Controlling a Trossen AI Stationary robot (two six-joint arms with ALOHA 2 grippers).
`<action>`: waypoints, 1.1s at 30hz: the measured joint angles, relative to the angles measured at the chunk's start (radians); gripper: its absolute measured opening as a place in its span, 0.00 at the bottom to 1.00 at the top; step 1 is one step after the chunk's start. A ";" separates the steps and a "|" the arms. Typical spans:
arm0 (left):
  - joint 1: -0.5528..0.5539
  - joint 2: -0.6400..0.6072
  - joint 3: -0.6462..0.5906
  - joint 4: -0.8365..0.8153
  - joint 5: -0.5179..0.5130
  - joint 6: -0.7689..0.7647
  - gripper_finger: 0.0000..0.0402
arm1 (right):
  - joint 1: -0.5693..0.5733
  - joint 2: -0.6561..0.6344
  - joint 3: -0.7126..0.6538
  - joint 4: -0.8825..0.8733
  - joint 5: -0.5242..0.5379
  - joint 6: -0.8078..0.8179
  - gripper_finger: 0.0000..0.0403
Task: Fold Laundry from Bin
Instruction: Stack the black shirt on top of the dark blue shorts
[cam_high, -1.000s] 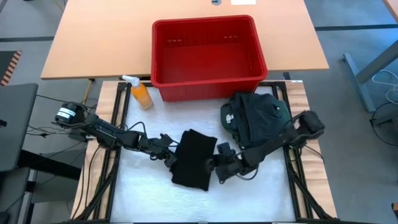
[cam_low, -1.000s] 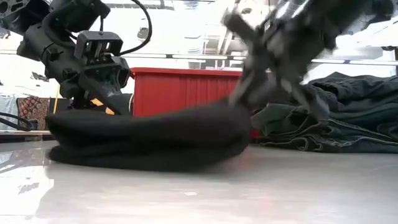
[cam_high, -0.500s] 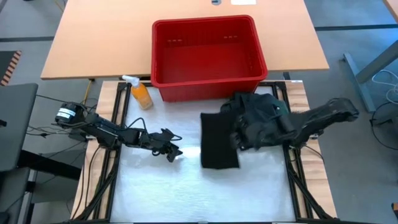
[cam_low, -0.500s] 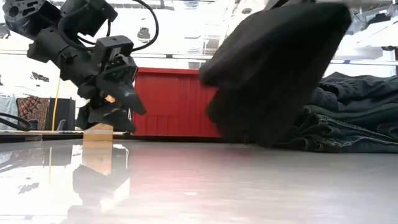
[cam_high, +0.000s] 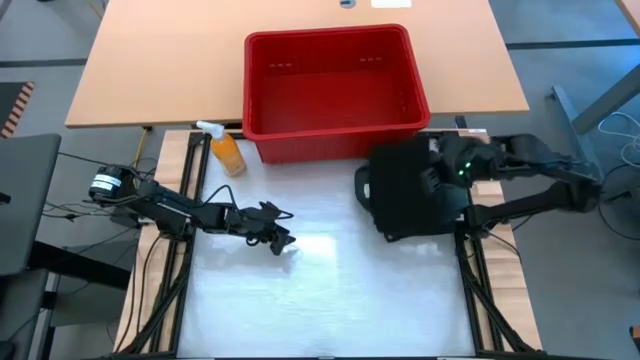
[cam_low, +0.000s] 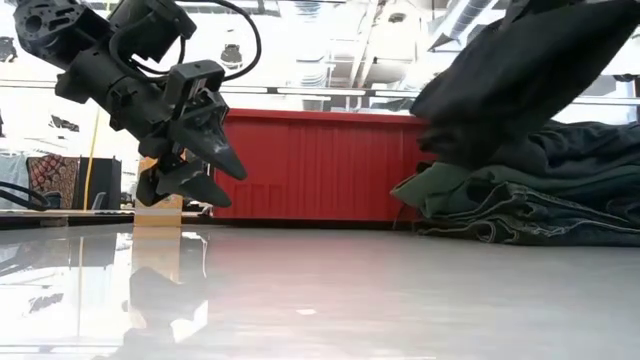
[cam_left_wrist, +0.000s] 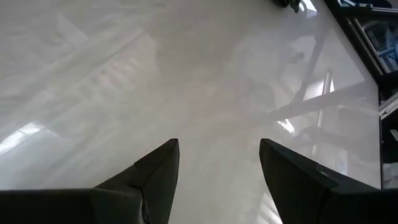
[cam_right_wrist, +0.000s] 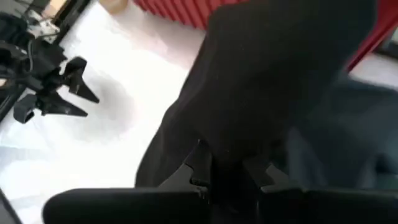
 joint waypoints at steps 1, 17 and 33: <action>0.001 0.000 0.000 0.000 0.000 0.000 0.53 | -0.024 -0.009 0.001 -0.005 -0.004 -0.024 0.13; 0.020 0.000 0.000 0.000 0.010 -0.010 0.53 | -0.323 0.130 -0.049 -0.164 -0.061 -0.363 0.13; 0.023 0.000 0.000 0.002 0.009 -0.011 0.53 | -0.407 0.157 -0.162 -0.248 0.072 -0.246 0.67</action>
